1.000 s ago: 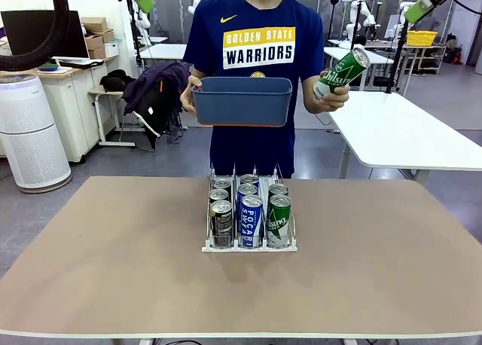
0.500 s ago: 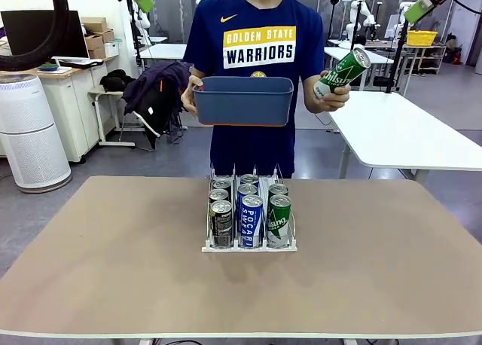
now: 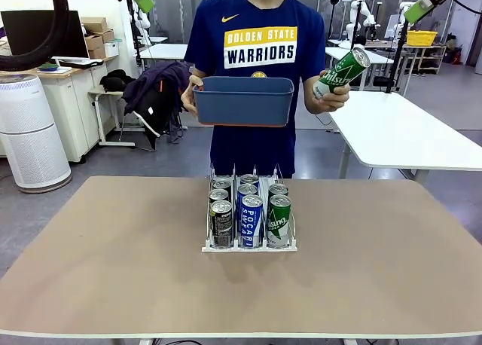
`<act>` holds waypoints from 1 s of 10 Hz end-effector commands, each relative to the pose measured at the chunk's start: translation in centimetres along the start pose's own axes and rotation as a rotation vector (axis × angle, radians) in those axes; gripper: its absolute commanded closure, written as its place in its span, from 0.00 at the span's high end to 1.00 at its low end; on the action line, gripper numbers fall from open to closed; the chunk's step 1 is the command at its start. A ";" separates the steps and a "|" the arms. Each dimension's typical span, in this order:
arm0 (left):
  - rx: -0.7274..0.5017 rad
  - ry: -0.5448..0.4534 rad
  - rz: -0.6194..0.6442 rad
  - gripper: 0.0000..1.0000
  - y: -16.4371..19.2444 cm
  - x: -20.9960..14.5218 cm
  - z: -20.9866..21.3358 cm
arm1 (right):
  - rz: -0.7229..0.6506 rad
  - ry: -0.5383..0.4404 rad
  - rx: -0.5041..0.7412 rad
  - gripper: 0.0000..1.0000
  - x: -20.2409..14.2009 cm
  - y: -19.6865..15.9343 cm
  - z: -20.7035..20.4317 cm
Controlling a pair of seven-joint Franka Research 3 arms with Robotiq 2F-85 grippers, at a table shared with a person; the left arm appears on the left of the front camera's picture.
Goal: Fill the beverage cans into the dispenser.
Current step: Pick up the Sprite handed by the human.
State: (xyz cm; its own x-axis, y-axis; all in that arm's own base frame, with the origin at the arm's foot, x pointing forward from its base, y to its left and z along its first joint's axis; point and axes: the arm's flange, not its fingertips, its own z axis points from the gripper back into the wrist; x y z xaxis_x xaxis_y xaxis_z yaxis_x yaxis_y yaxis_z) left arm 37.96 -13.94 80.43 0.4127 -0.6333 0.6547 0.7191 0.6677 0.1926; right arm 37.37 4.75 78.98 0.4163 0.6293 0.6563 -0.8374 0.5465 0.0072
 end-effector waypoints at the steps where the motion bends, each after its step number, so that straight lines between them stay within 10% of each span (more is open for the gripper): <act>1: 0.004 -0.006 0.002 1.00 0.1 -0.1 0.1 | -0.017 0.016 -0.006 1.00 0.0 -0.7 -0.2; 10: 0.004 -0.006 0.002 1.00 0.1 -0.1 0.1 | -0.063 0.029 -0.008 1.00 -0.3 -5.3 -9.4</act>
State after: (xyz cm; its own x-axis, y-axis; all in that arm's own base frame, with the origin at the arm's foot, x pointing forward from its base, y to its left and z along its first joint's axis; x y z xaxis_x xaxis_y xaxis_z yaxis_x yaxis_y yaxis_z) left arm 37.92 -13.95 80.53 0.4113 -0.6330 0.6558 0.7188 0.6677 0.1937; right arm 45.11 6.48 72.05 0.4930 0.6184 0.6120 -0.8024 0.5950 0.0452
